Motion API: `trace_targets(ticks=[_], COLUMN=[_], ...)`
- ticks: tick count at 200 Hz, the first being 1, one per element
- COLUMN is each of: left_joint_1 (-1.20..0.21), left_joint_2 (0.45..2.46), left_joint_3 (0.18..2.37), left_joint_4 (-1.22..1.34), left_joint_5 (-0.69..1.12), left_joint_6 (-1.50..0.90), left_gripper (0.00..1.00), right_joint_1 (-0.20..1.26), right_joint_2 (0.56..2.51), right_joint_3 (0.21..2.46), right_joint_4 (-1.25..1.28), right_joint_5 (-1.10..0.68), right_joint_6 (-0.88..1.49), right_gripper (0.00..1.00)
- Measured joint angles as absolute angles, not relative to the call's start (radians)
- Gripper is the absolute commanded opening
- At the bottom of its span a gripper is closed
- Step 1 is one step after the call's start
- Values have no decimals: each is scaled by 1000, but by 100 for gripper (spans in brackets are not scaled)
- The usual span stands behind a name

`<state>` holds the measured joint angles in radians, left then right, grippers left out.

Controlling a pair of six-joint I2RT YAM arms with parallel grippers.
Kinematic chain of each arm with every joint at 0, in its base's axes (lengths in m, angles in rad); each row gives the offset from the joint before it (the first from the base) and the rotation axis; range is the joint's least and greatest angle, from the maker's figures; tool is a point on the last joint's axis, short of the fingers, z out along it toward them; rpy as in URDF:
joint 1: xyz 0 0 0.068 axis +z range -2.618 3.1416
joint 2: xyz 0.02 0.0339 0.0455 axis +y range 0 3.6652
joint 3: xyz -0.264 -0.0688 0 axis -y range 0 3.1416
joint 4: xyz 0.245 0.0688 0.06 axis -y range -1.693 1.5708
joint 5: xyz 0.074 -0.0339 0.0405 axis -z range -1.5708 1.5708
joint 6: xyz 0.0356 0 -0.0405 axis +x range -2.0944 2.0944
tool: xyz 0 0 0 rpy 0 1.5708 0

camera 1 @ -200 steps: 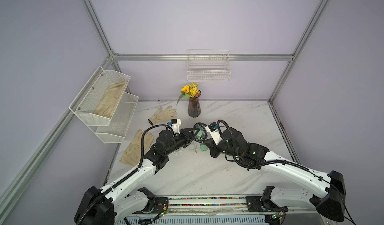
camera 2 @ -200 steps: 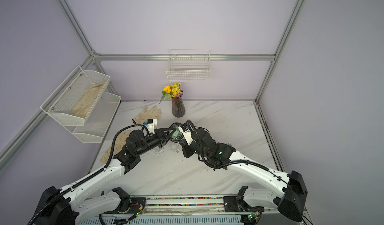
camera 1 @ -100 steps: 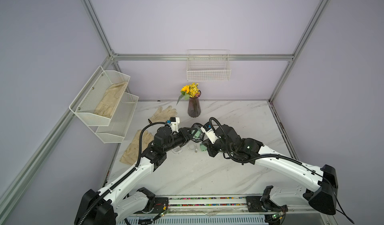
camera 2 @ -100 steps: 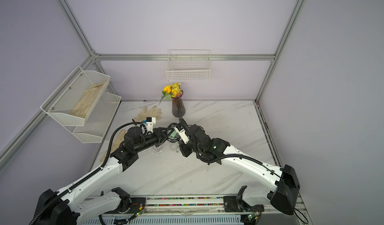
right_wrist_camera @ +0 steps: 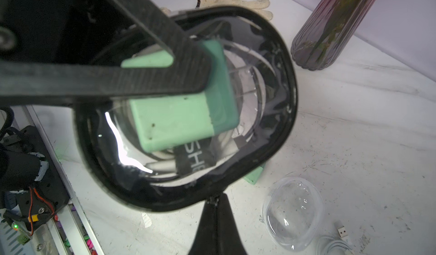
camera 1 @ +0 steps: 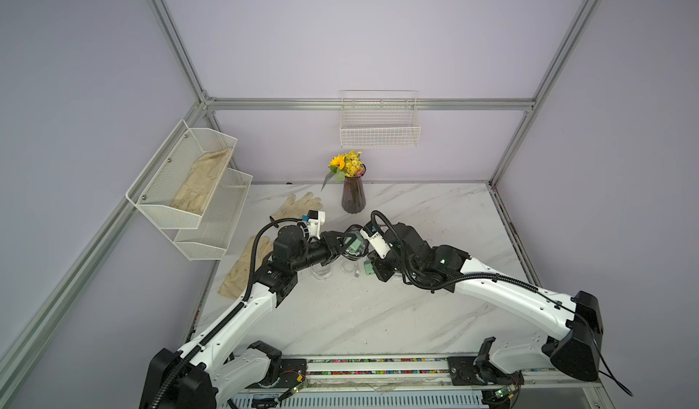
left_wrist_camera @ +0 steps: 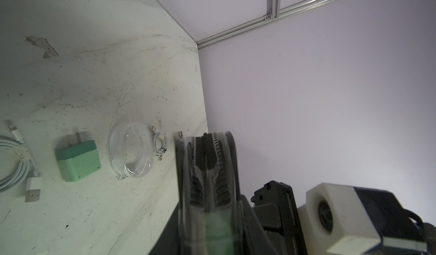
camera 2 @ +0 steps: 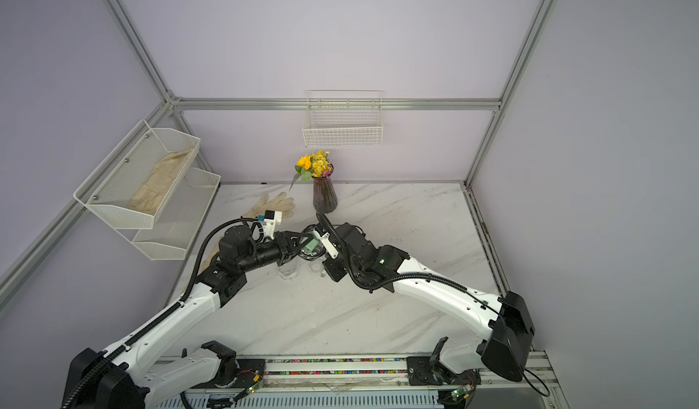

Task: Pack away charging kits
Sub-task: Zip the zipper on the storage bag.

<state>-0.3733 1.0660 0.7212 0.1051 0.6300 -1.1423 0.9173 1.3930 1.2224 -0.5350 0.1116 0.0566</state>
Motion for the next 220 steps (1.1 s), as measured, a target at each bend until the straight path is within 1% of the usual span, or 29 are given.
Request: trace_targets(ticks=[41,69,117,168,169,171,176,180,188,212,220], left_joint_1=[-335,-327,-318,-314,-314,-314,-314,-315,-315,-325,-333], left_joint_2=[1077,1081,1080,1070,1070,1070,1070,1070,1070,1084,1093], left_joint_3=[735,735,735,735,735,735,735,735,735,735,735], left_joint_4=[91,66,85,89,89,89,89,89,88,68,64], left_joint_5=[777,841,883,904,905,906,910,916,935,998,1014], left_joint_6=[-1104,-1061,-1026,-998,-998,-997,-994,-991,-983,-955,-943], left_gripper=[0,0,0,0,0,0,0,0,0,0,0], right_joint_1=[890,872,833,809,809,808,807,807,806,778,763], right_joint_2=[1413,1431,1451,1450,1449,1448,1443,1437,1422,1316,1267], right_joint_3=[1258,1276,1325,1349,1349,1349,1349,1349,1349,1346,1346], right_joint_4=[-544,-550,-550,-573,-574,-578,-586,-593,-606,-629,-632], right_joint_5=[139,142,95,6,5,2,-1,-5,2,23,16], right_joint_6=[11,-26,-91,-102,-101,-101,-95,-85,-73,-30,-12], right_gripper=[0,0,0,0,1,5,19,28,40,61,65])
